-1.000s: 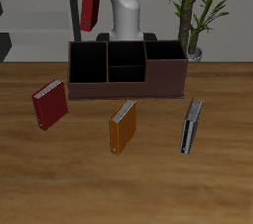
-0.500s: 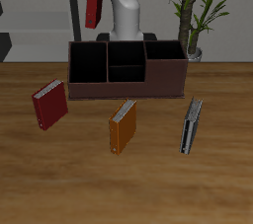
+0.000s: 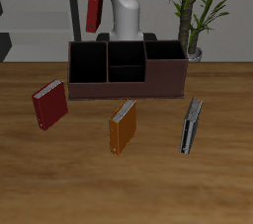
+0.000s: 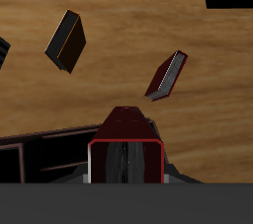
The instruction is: Place the left red book into the back desk caddy's back compartment
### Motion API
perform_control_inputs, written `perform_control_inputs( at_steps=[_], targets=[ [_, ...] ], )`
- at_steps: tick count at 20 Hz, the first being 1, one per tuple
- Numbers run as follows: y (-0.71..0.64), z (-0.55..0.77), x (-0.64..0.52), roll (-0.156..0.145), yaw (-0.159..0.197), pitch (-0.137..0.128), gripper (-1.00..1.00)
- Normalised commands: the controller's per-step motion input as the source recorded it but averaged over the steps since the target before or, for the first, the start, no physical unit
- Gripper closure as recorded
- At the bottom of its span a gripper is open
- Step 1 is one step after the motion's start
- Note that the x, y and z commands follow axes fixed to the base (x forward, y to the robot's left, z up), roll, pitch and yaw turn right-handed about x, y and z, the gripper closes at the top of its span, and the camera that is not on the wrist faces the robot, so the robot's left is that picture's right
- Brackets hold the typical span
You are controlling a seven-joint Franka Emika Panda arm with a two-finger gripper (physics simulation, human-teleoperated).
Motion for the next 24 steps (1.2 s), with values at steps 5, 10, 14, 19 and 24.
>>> perform_control_inputs(
  at_steps=[5,10,14,19,24],
  targets=[
    [-0.02,-0.12,-0.15,-0.001,0.01,0.002,1.0],
    [0.05,-0.03,-0.23,0.015,0.003,-0.006,1.0],
    [0.17,-0.05,-0.33,0.067,0.018,-0.007,1.0],
    [0.3,-0.14,-0.28,0.058,0.072,0.0,1.0],
    [0.12,-0.03,-0.21,0.038,0.068,-0.021,1.0]
  ],
)
